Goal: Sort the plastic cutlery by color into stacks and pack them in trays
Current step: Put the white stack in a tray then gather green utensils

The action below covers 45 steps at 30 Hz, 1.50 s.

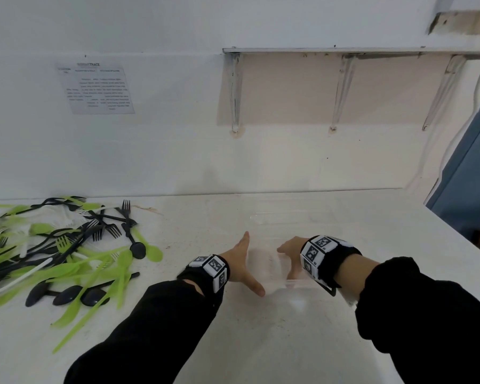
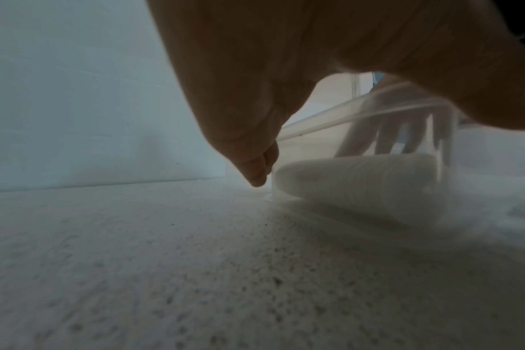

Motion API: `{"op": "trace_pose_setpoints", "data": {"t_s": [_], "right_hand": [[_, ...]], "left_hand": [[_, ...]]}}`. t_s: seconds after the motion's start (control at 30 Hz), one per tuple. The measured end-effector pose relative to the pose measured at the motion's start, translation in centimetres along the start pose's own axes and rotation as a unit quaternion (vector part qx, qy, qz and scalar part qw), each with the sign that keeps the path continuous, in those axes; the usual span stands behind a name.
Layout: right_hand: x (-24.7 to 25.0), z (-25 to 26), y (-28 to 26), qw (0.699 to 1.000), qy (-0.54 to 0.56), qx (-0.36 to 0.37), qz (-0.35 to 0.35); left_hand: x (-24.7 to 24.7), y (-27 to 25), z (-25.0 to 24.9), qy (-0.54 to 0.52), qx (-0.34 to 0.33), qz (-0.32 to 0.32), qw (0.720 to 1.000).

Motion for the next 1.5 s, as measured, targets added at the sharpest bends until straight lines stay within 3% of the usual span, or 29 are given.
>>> {"op": "trace_pose_setpoints", "data": {"t_s": [0.03, 0.07, 0.1, 0.2, 0.27, 0.4, 0.43, 0.53, 0.77, 0.83, 0.97, 1.07, 1.17, 1.3, 1.4, 1.5], "right_hand": [[-0.7, -0.1, -0.1, 1.0, 0.005, -0.01, 0.003], [0.8, 1.1, -3.8, 1.0, 0.001, -0.01, 0.0], [1.1, 1.4, -4.8, 0.999, -0.016, -0.02, -0.037], [5.7, 5.2, -15.1, 0.998, -0.026, -0.007, -0.054], [5.8, 5.6, -15.0, 0.997, -0.019, 0.007, -0.069], [4.4, 4.9, -9.2, 0.998, -0.01, 0.011, -0.065], [4.4, 4.8, -9.7, 0.998, -0.008, 0.011, -0.063], [7.4, 6.4, -17.9, 0.996, -0.028, 0.003, -0.085], [5.7, 6.2, -16.3, 0.987, 0.017, 0.049, -0.151], [5.7, 6.3, -16.0, 0.989, 0.026, 0.053, -0.137], [7.7, 7.5, -18.0, 0.991, 0.077, 0.034, -0.104], [11.3, 8.7, -20.1, 0.982, 0.139, 0.031, -0.127], [15.9, 10.6, -21.2, 0.961, 0.173, 0.051, -0.208], [21.2, 17.0, -22.4, 0.925, 0.232, 0.109, -0.281], [23.2, 23.5, -21.4, 0.923, 0.24, 0.153, -0.257], [23.8, 29.8, -19.6, 0.939, 0.23, 0.162, -0.199]], "left_hand": [[-0.1, 0.0, 0.1, -0.006, 0.0, 0.0, 1.0], [-0.2, 0.0, 0.1, -0.011, -0.001, 0.0, 1.0], [-0.2, 0.1, 0.2, -0.014, -0.001, -0.001, 1.0], [-0.2, 0.3, 0.3, -0.021, -0.003, 0.001, 1.0], [-0.2, 0.4, 0.3, -0.021, -0.004, 0.0, 1.0], [-0.2, 0.3, 0.4, -0.024, -0.006, 0.001, 1.0], [-0.1, 0.3, 0.4, -0.025, -0.005, 0.001, 1.0], [0.0, 0.1, 0.3, -0.023, 0.0, 0.003, 1.0], [-0.1, -0.5, 0.5, -0.016, 0.009, -0.003, 1.0], [-0.1, -0.6, 0.5, -0.013, 0.015, -0.003, 1.0], [0.6, -1.6, -0.1, 0.001, 0.003, -0.001, 1.0], [1.4, -2.5, 0.4, -0.008, -0.012, -0.003, 1.0], [3.6, -3.8, 2.8, -0.066, -0.007, -0.045, 0.997], [9.1, -7.2, 8.4, -0.042, -0.009, -0.175, 0.984], [13.4, -10.0, 14.4, 0.009, 0.03, -0.241, 0.97], [16.9, -12.1, 21.4, 0.085, 0.101, -0.252, 0.959]]}}
Point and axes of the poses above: each hand's wrist, its own y-axis towards the middle knuckle, its own x-axis out of the back of the hand, z = x × y, the point moved 5 cm from there along y, towards the middle knuckle, and after that the axes turned 4 degrees about -z, right-handed, at the moved point
